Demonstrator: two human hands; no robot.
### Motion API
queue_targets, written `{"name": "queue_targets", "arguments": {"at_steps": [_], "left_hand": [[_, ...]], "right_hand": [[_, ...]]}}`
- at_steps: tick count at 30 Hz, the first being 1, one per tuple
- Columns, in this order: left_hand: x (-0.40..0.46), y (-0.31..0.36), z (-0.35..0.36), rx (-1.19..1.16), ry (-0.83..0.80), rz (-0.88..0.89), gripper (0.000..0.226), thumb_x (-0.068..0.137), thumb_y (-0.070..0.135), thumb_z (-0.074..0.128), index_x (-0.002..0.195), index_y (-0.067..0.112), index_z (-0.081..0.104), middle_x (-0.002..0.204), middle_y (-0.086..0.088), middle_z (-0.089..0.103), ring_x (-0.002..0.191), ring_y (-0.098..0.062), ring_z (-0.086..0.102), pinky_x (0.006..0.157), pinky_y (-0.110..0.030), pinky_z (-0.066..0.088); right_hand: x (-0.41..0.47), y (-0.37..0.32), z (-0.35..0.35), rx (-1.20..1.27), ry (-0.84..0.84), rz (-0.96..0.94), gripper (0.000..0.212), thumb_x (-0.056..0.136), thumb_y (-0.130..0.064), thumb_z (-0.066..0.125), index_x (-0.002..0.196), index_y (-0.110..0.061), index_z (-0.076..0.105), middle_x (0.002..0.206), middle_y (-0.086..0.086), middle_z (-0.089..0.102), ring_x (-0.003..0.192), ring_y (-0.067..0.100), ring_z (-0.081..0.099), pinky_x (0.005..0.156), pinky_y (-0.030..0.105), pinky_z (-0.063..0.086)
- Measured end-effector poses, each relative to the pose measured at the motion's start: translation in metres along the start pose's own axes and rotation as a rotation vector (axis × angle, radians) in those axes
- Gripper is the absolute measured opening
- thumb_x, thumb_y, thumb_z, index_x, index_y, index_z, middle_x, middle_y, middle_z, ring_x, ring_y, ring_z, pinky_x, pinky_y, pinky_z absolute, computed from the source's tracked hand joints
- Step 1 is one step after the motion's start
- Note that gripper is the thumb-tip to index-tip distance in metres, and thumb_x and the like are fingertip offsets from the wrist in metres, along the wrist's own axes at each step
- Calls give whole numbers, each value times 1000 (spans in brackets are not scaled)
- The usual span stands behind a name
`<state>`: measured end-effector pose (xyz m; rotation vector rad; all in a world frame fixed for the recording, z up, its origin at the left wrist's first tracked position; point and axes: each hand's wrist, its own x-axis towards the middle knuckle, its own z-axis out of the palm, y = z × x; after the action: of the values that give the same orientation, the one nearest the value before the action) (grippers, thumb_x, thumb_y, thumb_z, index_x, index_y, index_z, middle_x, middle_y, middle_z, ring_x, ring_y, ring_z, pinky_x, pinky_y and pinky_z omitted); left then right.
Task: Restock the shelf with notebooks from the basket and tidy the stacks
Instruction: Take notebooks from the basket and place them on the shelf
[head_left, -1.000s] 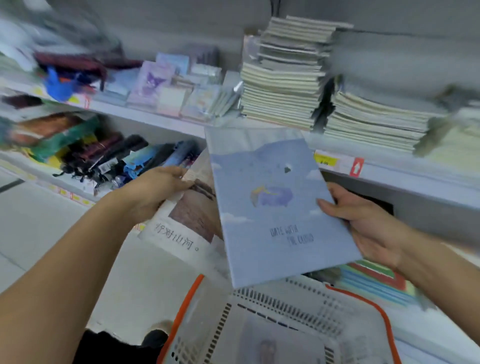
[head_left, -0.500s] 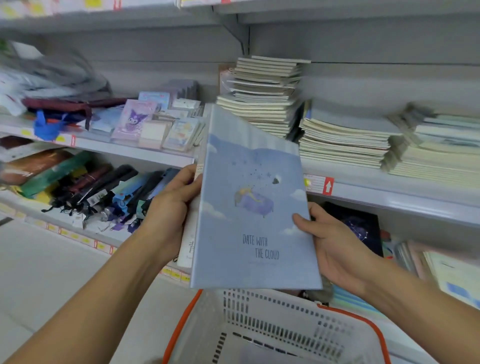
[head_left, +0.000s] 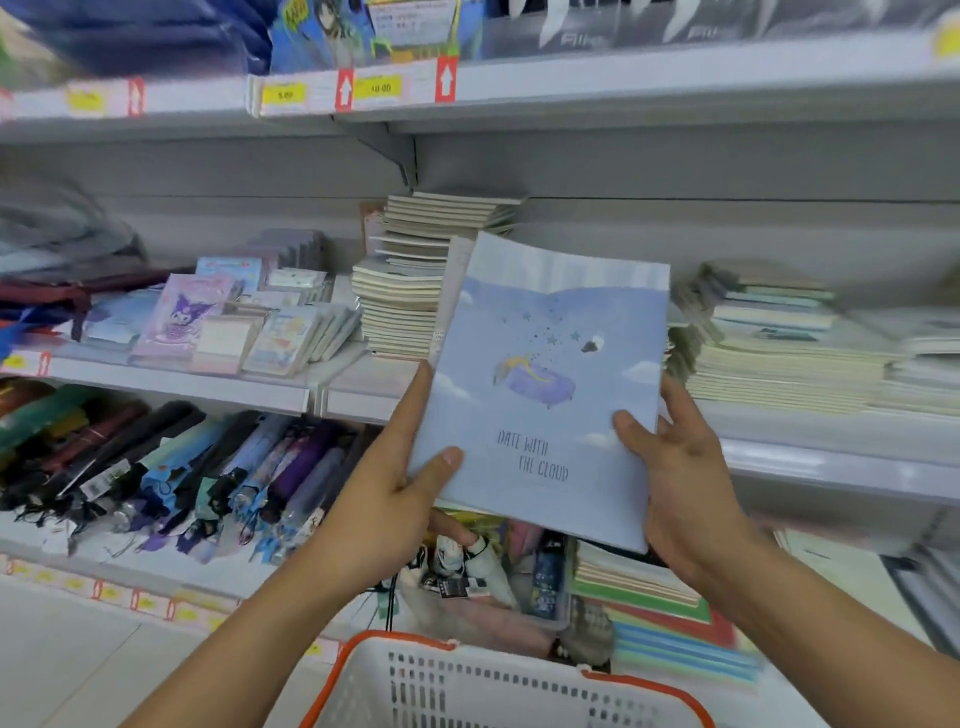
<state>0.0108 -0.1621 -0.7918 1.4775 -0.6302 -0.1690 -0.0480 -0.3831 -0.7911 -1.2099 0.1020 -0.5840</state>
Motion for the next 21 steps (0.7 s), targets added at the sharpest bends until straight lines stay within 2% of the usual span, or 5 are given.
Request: {"name": "queue_targets", "arguments": {"at_steps": [5,9,12,15,21], "left_hand": [[7,0,9,-50,-57,-49,75,96,2,51,146,51,24,143,20,47,118,-22,61,70,-42,60],[9,4,16,-170,-105,-125,79,92,-6,52,143,50,29,135,10,58,106,-26,68,61,-45,60],[15,6,19,-283,-105,-167,82,87,-3,56,143,49,28,135,0,59,105,-33,67,61,-48,60],[31,12,20,-375,-72,-257,87,80,-2,60,145,46,26,129,-4,63,97,-33,70,54,-40,58],[83,32,46,-376,-56,-290,50,91,-7,52,130,25,49,122,-12,66,87,-31,69,49,-33,56]], "right_hand": [[1,-8,-15,-19,-24,11,37,101,-4,50,128,-28,58,112,2,75,94,24,74,75,43,62],[4,-13,-27,-31,-79,58,36,101,-9,50,131,-28,56,118,5,73,99,29,73,76,45,62],[7,-15,-32,-103,-149,88,42,102,-12,52,135,-38,50,122,-4,71,101,23,73,76,40,62],[8,-17,-34,-85,-153,100,45,99,-7,53,135,-35,52,122,-4,71,102,24,72,74,41,62],[40,-47,-41,-58,-60,51,39,98,-2,53,133,-19,57,120,4,72,102,28,72,68,38,62]]}}
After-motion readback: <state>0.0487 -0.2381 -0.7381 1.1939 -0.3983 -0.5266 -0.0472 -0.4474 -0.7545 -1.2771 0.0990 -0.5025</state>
